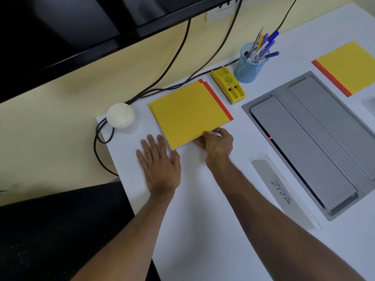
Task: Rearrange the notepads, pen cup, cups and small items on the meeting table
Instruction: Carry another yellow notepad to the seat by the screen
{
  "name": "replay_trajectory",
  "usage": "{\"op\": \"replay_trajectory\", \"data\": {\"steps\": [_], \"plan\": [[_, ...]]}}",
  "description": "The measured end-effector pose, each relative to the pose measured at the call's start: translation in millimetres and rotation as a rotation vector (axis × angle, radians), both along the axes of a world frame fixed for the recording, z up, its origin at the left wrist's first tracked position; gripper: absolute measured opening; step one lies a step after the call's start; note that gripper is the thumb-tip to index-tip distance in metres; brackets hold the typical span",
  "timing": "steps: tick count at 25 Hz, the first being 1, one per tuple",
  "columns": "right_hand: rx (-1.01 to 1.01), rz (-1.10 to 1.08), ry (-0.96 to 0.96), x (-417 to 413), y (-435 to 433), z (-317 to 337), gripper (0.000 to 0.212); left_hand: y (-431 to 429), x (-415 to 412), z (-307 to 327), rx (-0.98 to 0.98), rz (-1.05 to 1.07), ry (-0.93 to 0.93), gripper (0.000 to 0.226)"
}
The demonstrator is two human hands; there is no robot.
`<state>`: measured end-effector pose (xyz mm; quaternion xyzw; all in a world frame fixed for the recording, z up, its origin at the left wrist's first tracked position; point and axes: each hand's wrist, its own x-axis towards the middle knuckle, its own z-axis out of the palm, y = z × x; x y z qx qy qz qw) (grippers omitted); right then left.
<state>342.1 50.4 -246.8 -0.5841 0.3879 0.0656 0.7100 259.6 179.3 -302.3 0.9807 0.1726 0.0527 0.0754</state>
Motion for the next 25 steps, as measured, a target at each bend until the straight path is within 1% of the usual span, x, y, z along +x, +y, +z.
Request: {"op": "replay_trajectory", "data": {"steps": [3, 7, 9, 11, 13, 16, 19, 23, 24, 25], "plan": [[-0.024, -0.019, 0.006, 5.0, 1.3, 1.1, 0.017, -0.8, 0.5, 1.1, -0.007, 0.013, 0.003, 0.062], [-0.066, -0.024, 0.046, 11.4, 0.1, 1.5, 0.018, -1.2, 1.0, 0.8, -0.003, 0.014, -0.001, 0.062], [-0.101, -0.016, 0.057, 12.9, 0.5, 2.4, 0.014, -1.1, 1.5, 0.5, 0.0, 0.018, -0.003, 0.062], [-0.141, 0.012, 0.056, 14.5, 1.3, 4.1, 0.01, -1.1, 1.2, -0.7, 0.0, 0.019, -0.011, 0.061], [-0.187, 0.063, 0.061, 16.7, 2.5, 6.3, 0.019, -0.6, 1.0, -1.3, -0.001, 0.018, -0.008, 0.062], [-0.257, 0.156, 0.074, 20.7, 4.3, 8.8, 0.016, -0.3, 0.3, -2.1, -0.014, 0.013, -0.014, 0.062], [-0.295, 0.204, 0.081, 22.4, 5.3, 6.5, 0.021, 0.2, 0.3, -3.1, -0.026, 0.005, -0.023, 0.062], [-0.323, 0.266, 0.063, 14.7, 2.3, 8.1, 0.017, 2.3, 1.5, -2.6, -0.042, -0.015, -0.008, 0.063], [-0.324, 0.289, 0.061, 10.2, -0.4, 9.9, 0.026, 2.7, 1.4, -1.2, -0.047, -0.026, 0.01, 0.064], [-0.325, 0.313, 0.067, 4.4, -3.9, 11.9, 0.04, 3.8, 0.7, 0.1, -0.051, -0.042, 0.04, 0.065]]}}
